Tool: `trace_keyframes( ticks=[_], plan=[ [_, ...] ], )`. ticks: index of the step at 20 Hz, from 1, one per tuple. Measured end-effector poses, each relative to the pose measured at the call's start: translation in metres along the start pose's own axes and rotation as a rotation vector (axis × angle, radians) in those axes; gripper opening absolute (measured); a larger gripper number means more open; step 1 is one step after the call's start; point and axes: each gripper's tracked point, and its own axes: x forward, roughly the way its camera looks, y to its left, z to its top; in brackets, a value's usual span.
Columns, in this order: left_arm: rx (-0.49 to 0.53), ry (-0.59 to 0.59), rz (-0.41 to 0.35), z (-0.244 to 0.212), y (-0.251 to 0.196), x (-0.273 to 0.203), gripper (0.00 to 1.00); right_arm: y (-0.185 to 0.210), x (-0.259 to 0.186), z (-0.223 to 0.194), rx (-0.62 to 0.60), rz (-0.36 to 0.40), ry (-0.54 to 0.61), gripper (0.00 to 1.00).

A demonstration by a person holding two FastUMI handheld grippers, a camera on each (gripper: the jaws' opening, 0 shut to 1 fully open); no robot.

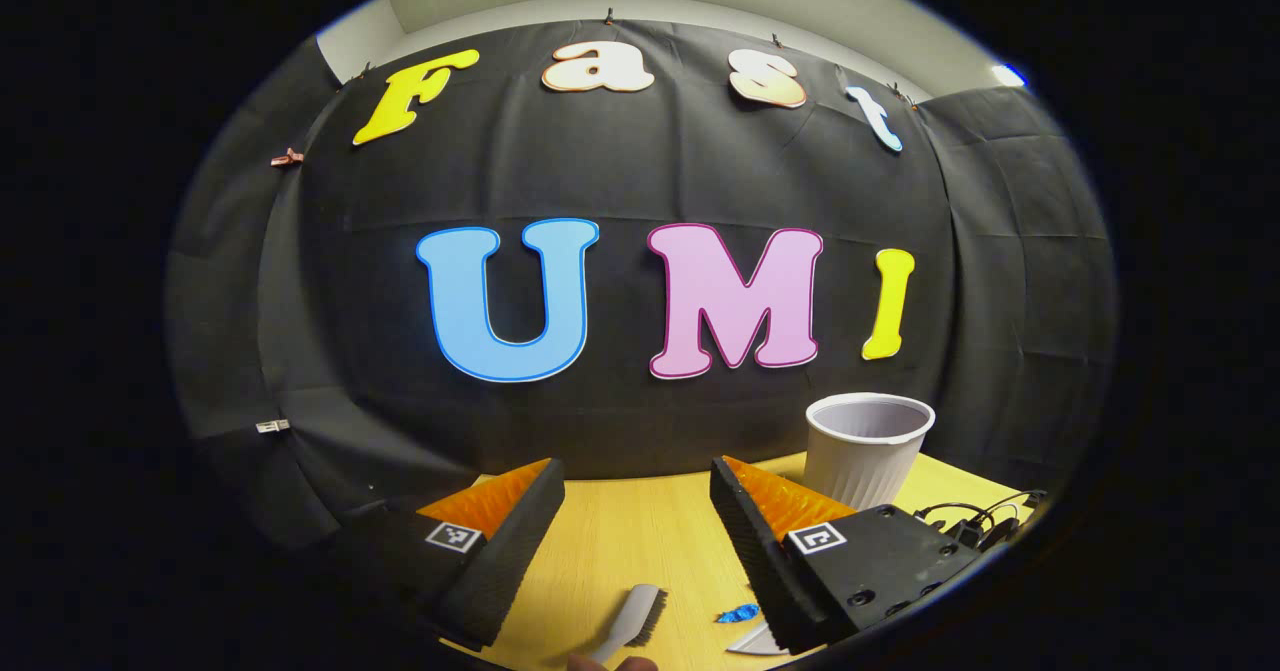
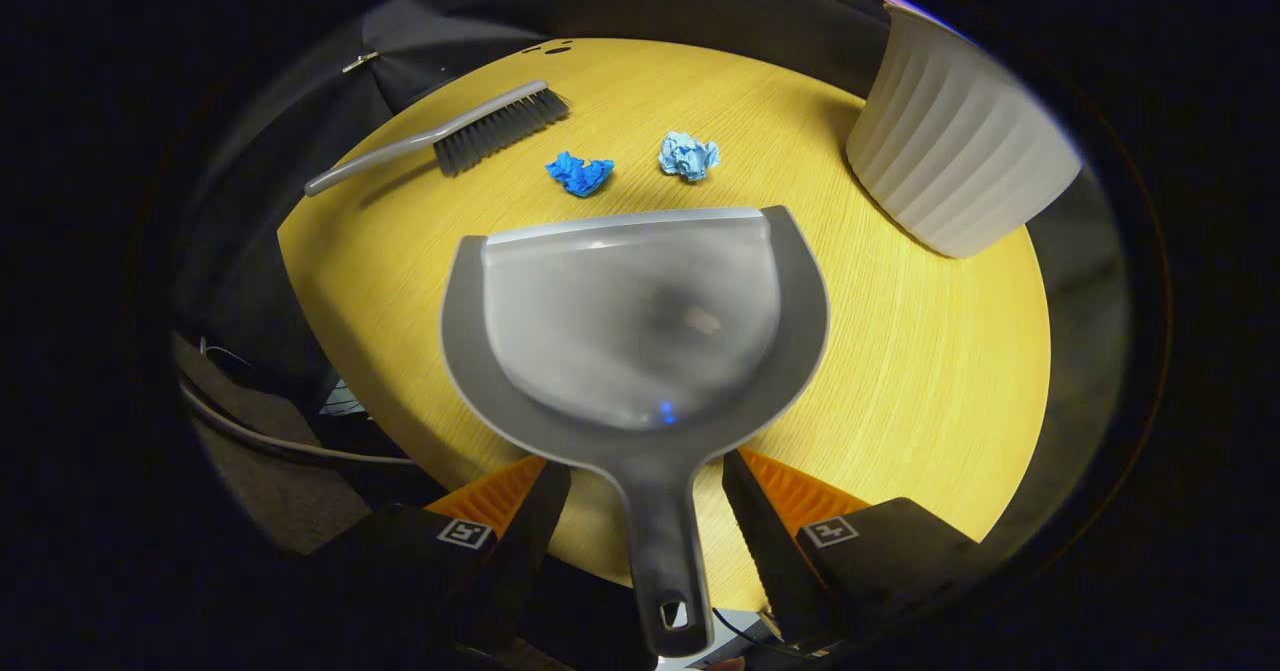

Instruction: Pick up the small broom and dustpan from the desktop, sweep the trash into the dustpan with the broom, and then empty the trash into the garbage bin.

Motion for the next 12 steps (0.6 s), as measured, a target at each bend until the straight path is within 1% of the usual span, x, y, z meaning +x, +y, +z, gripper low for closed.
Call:
trace_keyframes(
  ticks=[5,7,8,9,10,11,12],
  plan=[
    [-0.007,0.019,0.012,-0.007,0.009,0.003,0.95,0.003,0.013,0.001,-0.006,0.015,0.021,0.95],
    [-0.012,0.024,0.017,-0.01,0.012,0.005,0.95,0.004,0.016,0.0,-0.005,0.02,0.029,0.84],
    [-0.013,0.025,0.019,-0.009,0.013,0.005,0.95,0.004,0.016,0.0,-0.008,0.018,0.035,0.76],
    [-0.013,0.026,0.019,-0.01,0.015,0.007,0.95,0.004,0.017,0.001,-0.011,0.013,0.037,0.7],
    [-0.013,0.025,0.019,-0.01,0.016,0.008,0.95,0.004,0.018,0.004,-0.005,0.014,0.04,0.68],
    [-0.015,0.024,0.016,-0.011,0.017,0.009,0.95,0.003,0.019,0.004,0.007,0.012,0.051,0.54],
    [-0.016,0.023,0.014,-0.011,0.018,0.01,0.95,0.003,0.018,0.004,0.008,0.013,0.066,0.43]
  ],
)
